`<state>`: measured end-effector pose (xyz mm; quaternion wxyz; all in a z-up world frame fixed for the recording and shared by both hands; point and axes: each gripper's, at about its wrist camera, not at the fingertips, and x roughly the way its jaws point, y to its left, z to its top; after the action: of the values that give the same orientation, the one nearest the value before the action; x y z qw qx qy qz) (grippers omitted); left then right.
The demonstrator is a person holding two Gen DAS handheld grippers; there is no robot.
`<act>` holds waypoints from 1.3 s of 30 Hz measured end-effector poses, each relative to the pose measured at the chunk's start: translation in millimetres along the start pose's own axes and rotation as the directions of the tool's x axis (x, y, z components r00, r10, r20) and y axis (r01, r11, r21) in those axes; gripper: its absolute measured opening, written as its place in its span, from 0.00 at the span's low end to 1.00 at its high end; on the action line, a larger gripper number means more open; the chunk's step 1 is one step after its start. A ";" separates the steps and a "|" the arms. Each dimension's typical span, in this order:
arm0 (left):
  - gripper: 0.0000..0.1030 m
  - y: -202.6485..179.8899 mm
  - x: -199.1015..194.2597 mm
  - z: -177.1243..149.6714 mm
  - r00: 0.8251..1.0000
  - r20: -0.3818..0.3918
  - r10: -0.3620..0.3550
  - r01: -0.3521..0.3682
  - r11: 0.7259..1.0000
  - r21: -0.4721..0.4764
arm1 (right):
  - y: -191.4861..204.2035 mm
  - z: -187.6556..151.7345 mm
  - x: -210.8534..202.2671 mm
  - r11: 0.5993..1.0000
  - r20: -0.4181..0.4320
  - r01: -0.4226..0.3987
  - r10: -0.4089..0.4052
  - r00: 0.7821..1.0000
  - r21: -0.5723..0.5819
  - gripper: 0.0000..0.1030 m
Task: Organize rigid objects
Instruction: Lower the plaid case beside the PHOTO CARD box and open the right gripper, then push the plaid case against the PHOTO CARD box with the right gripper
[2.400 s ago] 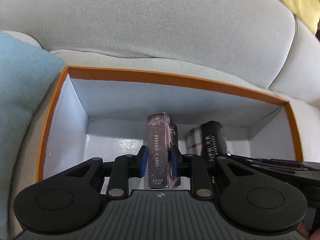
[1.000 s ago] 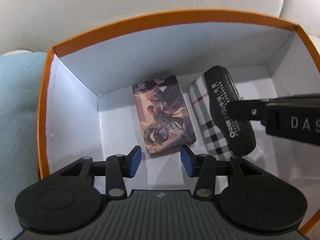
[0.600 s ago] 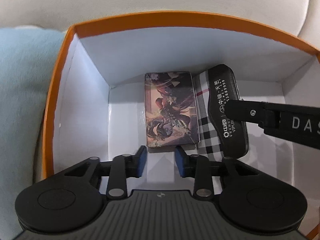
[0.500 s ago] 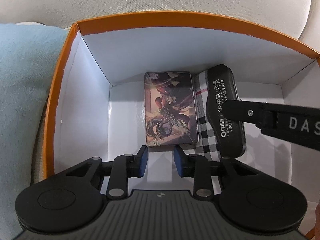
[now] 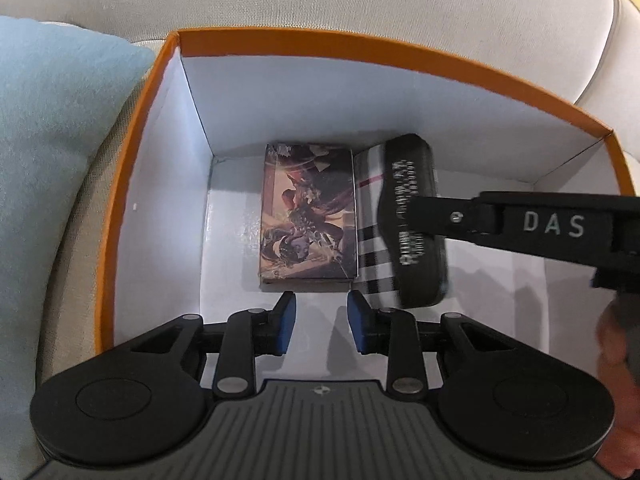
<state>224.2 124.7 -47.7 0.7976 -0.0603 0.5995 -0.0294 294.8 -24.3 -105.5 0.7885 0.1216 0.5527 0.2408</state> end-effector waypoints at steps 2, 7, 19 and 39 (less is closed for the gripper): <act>0.35 1.0 1.3 -0.1 1.000 -0.005 -0.002 0.001 1.000 -0.018 | -4.0 1.6 -1.8 0.999 -0.003 0.032 -0.032 0.999 -0.004 0.20; 0.34 2.3 -2.0 -2.6 1.000 -0.013 -0.011 0.010 1.000 -0.029 | -17.3 1.8 1.3 0.997 -0.049 0.080 -0.079 0.996 0.013 0.25; 0.27 5.8 -19.3 -9.1 0.999 -0.001 -0.035 0.035 0.999 -0.015 | 2.3 -8.4 -5.6 0.969 -0.079 0.138 -0.157 0.984 -0.206 0.41; 0.14 23.3 -45.7 -2.7 0.995 0.043 -0.085 0.084 0.996 0.024 | 22.3 -14.8 7.6 0.948 -0.126 0.012 -0.055 0.991 -0.319 0.20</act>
<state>208.2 153.1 -8.0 0.8093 -0.0774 0.5782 -0.0684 277.6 -2.4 -106.8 0.7631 -0.0324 0.5601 0.3207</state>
